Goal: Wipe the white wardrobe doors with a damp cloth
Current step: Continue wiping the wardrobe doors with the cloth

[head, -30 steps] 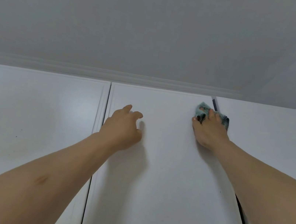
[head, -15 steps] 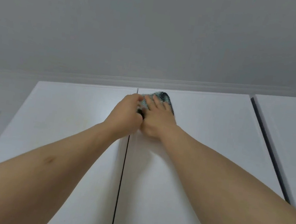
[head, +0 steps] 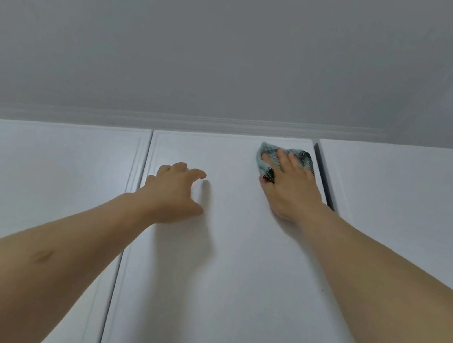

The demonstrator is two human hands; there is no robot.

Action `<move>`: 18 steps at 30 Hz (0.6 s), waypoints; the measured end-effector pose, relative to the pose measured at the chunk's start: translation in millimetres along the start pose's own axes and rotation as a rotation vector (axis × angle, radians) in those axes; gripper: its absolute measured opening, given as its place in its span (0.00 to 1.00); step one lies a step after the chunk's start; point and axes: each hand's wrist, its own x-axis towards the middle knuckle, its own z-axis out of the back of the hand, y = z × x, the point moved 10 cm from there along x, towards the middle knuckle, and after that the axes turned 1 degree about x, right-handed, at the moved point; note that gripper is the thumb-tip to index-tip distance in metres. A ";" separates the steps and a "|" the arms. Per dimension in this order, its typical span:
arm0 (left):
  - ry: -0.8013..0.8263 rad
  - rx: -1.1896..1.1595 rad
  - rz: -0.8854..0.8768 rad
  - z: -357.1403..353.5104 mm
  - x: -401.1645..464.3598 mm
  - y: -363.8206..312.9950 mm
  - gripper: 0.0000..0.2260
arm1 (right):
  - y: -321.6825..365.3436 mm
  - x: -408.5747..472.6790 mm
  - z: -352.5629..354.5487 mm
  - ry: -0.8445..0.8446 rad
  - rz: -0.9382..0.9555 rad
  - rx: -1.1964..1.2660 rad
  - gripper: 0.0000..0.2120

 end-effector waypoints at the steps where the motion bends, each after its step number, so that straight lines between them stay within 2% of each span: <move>1: 0.008 0.016 -0.007 -3.3 -1.4 -2.8 0.35 | -11.6 -5.4 0.6 -0.019 -0.046 0.009 0.29; 4: -0.026 0.016 -0.007 -7.2 -5.2 -5.5 0.34 | -26.5 -28.9 0.1 -0.099 -0.184 0.047 0.29; 6: -0.109 -0.080 -0.014 -1.8 -11.6 -6.3 0.30 | -20.5 -46.2 -6.0 -0.113 -0.256 0.064 0.28; 8: -0.186 -0.225 -0.009 6.5 -20.9 -3.1 0.26 | -0.3 -60.4 -14.6 -0.094 -0.249 0.077 0.28; 10: -0.233 -0.293 0.008 10.5 -30.0 5.4 0.24 | 31.1 -70.2 -22.7 -0.070 -0.161 0.086 0.28; 14: -0.244 -0.290 -0.001 6.9 -43.6 15.3 0.20 | 107.2 -88.8 -38.7 0.017 0.071 0.130 0.28; 18: -0.337 -0.318 0.006 3.9 -75.3 34.8 0.18 | 189.3 -133.8 -59.1 0.089 0.324 0.106 0.27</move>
